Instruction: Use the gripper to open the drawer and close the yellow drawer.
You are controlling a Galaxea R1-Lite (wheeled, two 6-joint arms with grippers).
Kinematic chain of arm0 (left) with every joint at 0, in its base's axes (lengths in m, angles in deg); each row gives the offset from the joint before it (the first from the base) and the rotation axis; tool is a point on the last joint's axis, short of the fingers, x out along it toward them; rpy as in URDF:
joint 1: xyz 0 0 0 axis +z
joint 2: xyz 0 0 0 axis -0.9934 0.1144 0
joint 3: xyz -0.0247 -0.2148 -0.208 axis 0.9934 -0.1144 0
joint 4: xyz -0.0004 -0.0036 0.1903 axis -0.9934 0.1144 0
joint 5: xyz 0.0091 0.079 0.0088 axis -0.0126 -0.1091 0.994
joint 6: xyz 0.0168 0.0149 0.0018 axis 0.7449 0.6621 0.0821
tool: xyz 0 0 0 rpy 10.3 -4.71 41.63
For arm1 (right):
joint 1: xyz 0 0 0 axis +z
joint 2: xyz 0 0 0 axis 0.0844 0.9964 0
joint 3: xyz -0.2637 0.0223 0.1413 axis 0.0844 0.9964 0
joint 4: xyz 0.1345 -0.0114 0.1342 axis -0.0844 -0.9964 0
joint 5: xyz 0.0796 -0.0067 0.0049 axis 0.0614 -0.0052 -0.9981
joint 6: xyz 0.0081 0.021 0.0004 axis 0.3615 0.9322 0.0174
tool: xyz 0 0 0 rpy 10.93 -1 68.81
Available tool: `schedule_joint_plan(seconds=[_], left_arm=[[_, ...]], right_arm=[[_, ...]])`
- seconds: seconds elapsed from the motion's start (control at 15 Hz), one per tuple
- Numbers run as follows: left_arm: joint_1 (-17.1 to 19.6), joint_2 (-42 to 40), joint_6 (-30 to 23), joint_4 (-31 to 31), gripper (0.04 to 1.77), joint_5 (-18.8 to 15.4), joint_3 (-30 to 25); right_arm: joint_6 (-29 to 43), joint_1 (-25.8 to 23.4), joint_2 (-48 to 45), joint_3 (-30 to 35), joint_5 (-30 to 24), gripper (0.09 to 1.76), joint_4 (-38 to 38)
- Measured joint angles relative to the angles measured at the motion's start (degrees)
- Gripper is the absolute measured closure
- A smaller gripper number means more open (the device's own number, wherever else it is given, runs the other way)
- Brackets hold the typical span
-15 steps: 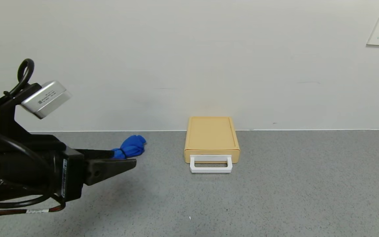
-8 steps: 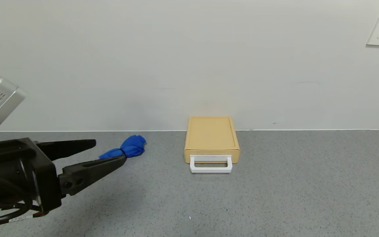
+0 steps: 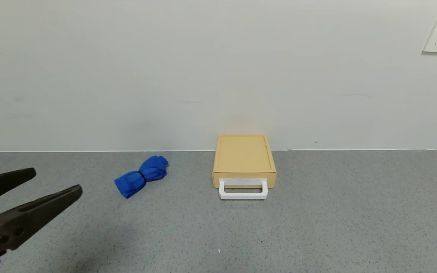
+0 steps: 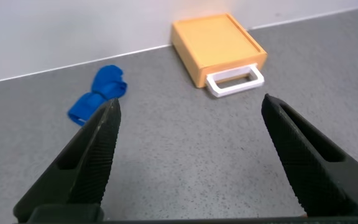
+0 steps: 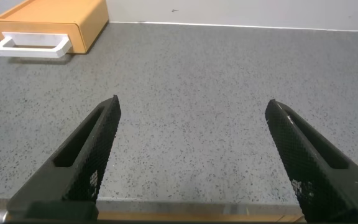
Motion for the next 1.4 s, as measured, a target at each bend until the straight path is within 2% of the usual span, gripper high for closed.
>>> schedule_joint_plan(seconds=[0.13,0.4,0.8,1.07,1.27,1.4], left_arm=[[3.50,-4.33,0.00,1.89,0.15,0.00,-0.61],[8.20,-13.12,-0.09,5.55,0.13,0.94,-1.11],[13.73,-29.53,-0.30,15.49,0.11,5.14,-2.18],[16.37,-38.27,-0.05,18.99,0.11,5.47,-4.39],[16.69,-43.28,0.24,18.14,0.11,4.57,-8.61],[16.73,-45.63,1.18,13.13,0.11,4.32,-14.45]], right_arm=[[0.00,0.00,0.00,0.00,0.02,0.14,-0.02],[0.00,0.00,0.00,0.00,0.00,0.14,0.00],[0.00,0.00,0.00,0.00,0.02,0.14,0.00],[-0.02,0.00,0.00,0.00,0.02,0.14,-0.02],[0.00,0.00,0.00,0.00,0.00,0.14,-0.02],[0.00,0.00,0.00,0.00,0.02,0.14,0.00]])
